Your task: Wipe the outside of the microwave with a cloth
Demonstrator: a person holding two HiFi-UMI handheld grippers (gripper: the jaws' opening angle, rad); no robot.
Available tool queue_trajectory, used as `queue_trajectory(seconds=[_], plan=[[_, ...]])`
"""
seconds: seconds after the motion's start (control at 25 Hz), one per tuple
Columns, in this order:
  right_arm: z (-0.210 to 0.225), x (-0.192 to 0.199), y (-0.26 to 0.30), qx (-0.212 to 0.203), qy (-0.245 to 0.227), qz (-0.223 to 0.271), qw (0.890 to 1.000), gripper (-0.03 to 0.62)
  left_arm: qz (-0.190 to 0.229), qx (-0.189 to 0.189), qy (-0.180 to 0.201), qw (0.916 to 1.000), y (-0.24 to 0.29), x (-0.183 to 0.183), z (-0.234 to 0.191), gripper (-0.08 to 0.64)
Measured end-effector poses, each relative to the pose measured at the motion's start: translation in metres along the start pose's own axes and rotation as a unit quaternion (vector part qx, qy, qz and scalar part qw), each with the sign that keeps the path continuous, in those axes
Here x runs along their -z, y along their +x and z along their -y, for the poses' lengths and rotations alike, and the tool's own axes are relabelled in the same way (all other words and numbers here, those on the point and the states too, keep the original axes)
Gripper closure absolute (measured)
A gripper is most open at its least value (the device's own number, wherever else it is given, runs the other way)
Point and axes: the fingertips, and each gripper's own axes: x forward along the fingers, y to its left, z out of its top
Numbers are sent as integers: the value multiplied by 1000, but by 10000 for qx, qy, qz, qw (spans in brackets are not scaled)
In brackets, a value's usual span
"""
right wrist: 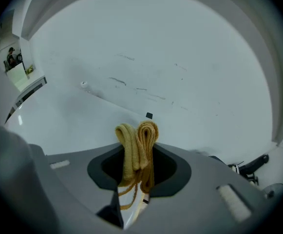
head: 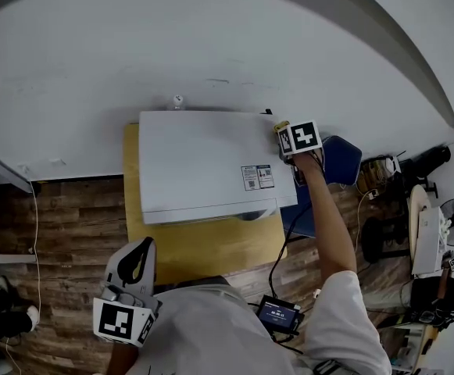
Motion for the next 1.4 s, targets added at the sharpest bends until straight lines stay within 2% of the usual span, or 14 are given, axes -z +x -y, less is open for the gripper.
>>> queue_trajectory(seconds=[0.44,1.4], plan=[[-16,-3,3,-171,143,-35,9997,476,30,-96,-116,9999,-7,9,-1,561],[-106,-37,-4,-573,-360,29,9977,476,108,9,-35,9999,-24,3,-16,561]])
